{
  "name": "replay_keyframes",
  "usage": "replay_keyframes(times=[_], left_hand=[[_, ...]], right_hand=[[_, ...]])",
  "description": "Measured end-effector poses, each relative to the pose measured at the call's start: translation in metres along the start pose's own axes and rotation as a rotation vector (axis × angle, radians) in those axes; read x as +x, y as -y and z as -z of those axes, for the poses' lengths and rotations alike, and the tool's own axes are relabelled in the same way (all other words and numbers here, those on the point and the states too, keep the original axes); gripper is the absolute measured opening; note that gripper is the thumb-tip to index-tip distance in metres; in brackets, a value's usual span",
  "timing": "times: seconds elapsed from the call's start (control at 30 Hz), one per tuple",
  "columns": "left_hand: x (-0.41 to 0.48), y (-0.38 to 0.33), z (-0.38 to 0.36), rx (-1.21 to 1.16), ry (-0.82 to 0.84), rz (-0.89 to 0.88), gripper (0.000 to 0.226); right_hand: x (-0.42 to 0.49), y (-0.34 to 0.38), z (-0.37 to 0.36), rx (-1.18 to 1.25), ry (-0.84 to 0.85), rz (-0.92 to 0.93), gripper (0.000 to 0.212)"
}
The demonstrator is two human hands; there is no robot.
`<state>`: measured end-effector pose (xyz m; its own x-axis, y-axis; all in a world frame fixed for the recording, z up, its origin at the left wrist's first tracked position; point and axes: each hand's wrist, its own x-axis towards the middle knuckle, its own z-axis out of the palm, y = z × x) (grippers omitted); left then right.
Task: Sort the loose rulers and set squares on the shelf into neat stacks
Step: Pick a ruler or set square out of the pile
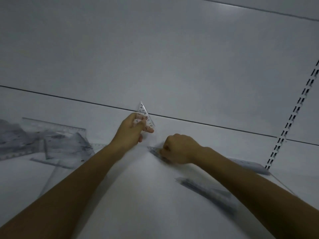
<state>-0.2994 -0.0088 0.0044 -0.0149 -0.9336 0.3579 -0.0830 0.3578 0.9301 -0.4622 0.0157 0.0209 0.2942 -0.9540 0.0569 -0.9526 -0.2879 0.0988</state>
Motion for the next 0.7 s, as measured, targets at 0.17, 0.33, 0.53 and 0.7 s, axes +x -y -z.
replay_keyframes(times=[0.17,0.33,0.53,0.7], left_hand=[[-0.001,-0.006,-0.003,-0.131,0.132,0.116,0.018],[-0.006,-0.006,-0.005,-0.035,0.235,0.115,0.026],[-0.018,-0.009,-0.011,0.166,0.369,0.122,0.031],[-0.013,0.007,-0.002,0.947,-0.031,-0.387,0.041]], right_hand=[[-0.011,-0.015,0.007,-0.087,-0.340,0.129,0.027],[-0.024,-0.026,0.016,-0.176,-0.758,0.413,0.025],[-0.037,-0.023,0.027,-0.163,-0.650,0.509,0.024],[-0.035,-0.028,0.011,-0.322,-0.642,0.291,0.020]])
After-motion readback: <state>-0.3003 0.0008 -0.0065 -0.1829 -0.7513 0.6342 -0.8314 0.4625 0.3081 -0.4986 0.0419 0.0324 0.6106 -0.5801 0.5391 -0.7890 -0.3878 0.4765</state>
